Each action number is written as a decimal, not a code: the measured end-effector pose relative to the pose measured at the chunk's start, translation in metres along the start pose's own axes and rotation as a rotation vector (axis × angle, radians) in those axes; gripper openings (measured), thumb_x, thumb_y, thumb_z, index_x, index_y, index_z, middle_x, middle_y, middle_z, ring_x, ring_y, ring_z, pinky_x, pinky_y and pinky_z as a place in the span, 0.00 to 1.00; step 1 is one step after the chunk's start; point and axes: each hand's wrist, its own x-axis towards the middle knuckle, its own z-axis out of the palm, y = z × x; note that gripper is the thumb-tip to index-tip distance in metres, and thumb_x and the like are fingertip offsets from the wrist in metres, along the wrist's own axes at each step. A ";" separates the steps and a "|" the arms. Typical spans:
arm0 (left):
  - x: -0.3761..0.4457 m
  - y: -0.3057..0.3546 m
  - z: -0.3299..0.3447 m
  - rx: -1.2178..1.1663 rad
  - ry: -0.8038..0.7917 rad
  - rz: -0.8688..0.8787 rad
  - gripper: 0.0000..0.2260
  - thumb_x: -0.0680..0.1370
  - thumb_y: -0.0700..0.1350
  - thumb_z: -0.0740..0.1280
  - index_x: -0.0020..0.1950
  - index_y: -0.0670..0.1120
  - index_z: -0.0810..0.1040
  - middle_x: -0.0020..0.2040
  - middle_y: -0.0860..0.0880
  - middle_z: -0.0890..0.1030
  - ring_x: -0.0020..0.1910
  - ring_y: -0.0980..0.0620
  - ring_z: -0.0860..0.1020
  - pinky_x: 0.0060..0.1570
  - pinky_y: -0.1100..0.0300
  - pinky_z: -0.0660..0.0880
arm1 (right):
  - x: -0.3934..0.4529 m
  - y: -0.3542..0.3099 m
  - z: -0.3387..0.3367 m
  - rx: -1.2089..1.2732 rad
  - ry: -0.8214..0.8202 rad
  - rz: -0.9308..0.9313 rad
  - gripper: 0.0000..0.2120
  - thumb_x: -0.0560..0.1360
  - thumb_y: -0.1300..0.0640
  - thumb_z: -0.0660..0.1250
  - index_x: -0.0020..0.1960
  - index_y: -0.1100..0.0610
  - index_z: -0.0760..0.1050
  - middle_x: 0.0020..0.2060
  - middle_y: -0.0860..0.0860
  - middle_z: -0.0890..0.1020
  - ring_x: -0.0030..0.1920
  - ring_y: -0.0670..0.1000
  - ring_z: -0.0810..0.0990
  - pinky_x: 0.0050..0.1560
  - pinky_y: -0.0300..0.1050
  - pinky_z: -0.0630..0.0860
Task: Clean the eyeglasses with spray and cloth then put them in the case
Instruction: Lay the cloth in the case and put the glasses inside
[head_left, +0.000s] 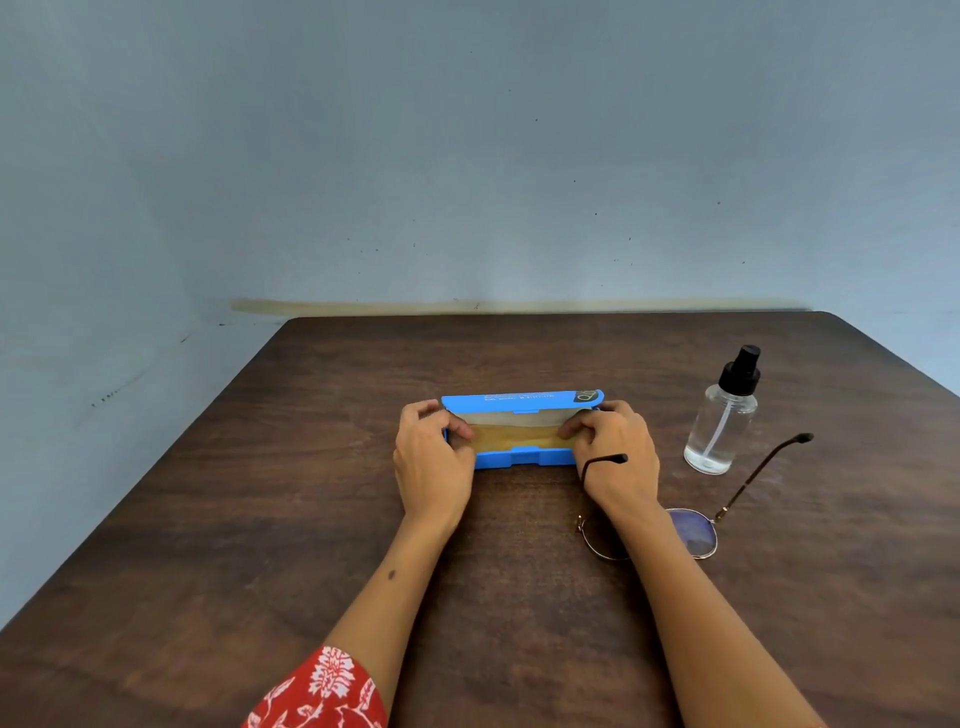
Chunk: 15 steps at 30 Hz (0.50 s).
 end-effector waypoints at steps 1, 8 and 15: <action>0.000 -0.001 0.001 0.011 -0.012 0.006 0.08 0.72 0.33 0.66 0.44 0.44 0.82 0.61 0.48 0.74 0.59 0.51 0.74 0.51 0.66 0.66 | 0.000 0.000 0.000 -0.001 -0.002 -0.001 0.12 0.76 0.62 0.61 0.47 0.51 0.82 0.57 0.52 0.74 0.59 0.53 0.71 0.49 0.48 0.74; -0.001 0.003 0.002 0.065 -0.122 0.061 0.13 0.77 0.45 0.61 0.51 0.40 0.81 0.64 0.46 0.72 0.57 0.53 0.74 0.50 0.63 0.68 | 0.002 0.001 -0.003 -0.011 -0.019 -0.007 0.12 0.76 0.63 0.61 0.50 0.53 0.82 0.57 0.53 0.75 0.58 0.54 0.71 0.50 0.46 0.73; -0.002 -0.001 0.003 0.131 -0.208 0.095 0.27 0.69 0.55 0.70 0.62 0.41 0.77 0.69 0.47 0.66 0.68 0.51 0.66 0.63 0.58 0.66 | 0.003 0.001 -0.005 -0.017 -0.015 -0.001 0.13 0.76 0.62 0.60 0.51 0.52 0.82 0.56 0.54 0.76 0.56 0.54 0.74 0.49 0.46 0.71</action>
